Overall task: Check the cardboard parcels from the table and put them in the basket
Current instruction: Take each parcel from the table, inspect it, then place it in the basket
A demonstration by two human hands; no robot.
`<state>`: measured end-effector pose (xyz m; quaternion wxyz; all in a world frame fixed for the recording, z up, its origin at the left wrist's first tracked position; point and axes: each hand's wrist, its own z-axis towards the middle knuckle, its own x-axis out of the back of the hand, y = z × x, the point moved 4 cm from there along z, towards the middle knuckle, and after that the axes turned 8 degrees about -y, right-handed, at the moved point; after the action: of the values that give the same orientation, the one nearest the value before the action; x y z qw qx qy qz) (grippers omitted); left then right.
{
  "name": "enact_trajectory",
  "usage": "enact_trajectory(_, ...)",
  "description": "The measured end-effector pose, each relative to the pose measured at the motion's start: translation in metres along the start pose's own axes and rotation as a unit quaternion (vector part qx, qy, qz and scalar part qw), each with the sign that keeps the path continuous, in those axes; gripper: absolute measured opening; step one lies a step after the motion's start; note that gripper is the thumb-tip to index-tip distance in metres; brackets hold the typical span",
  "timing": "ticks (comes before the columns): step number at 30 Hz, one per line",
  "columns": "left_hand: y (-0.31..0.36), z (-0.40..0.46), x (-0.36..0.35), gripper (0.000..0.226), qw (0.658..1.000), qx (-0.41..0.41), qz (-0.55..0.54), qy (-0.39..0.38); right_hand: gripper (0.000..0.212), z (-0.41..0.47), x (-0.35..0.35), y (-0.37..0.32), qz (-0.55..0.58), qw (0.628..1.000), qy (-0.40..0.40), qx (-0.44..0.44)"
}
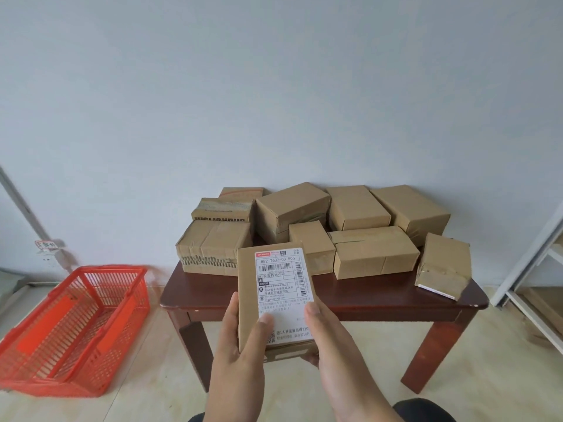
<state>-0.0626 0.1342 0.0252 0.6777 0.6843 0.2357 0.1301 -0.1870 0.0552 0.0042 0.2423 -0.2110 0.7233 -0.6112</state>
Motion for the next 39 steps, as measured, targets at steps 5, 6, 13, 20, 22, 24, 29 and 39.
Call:
enact_trajectory(5, -0.008, 0.031, -0.001, 0.085, 0.999, 0.022, 0.027, 0.015, 0.111, 0.032, 0.007, 0.010, 0.002, 1.000, 0.016, -0.021)
enact_trajectory(6, -0.010, 0.037, -0.002, 0.087, 0.999, 0.025, 0.028, 0.014, 0.110, 0.038, 0.008, 0.012, 0.004, 1.000, 0.015, -0.025)
enact_trajectory(13, -0.029, 0.072, -0.003, 0.085, 0.996, 0.059, 0.055, 0.033, 0.069, 0.069, 0.020, 0.019, -0.006, 0.999, -0.003, -0.045)
enact_trajectory(20, -0.044, 0.087, -0.005, 0.069, 0.995, 0.073, 0.042, 0.056, 0.058, 0.076, 0.028, 0.017, 0.022, 0.999, 0.017, -0.035)
enact_trajectory(22, -0.046, 0.087, -0.008, 0.063, 0.996, 0.072, 0.025, 0.047, 0.053, 0.073, 0.031, 0.014, 0.036, 0.999, 0.022, -0.032)
enact_trajectory(24, -0.045, 0.086, -0.011, 0.057, 0.997, 0.064, 0.016, 0.026, 0.050, 0.071, 0.035, 0.013, 0.049, 0.998, 0.027, -0.023)
enact_trajectory(29, -0.039, 0.082, -0.019, 0.051, 0.998, 0.048, 0.027, -0.006, 0.032, 0.065, 0.040, 0.016, 0.072, 0.996, 0.044, -0.038)
enact_trajectory(39, -0.037, 0.077, -0.021, 0.045, 0.997, 0.078, 0.014, -0.019, 0.045, 0.058, 0.046, 0.005, 0.097, 0.987, 0.095, -0.087)
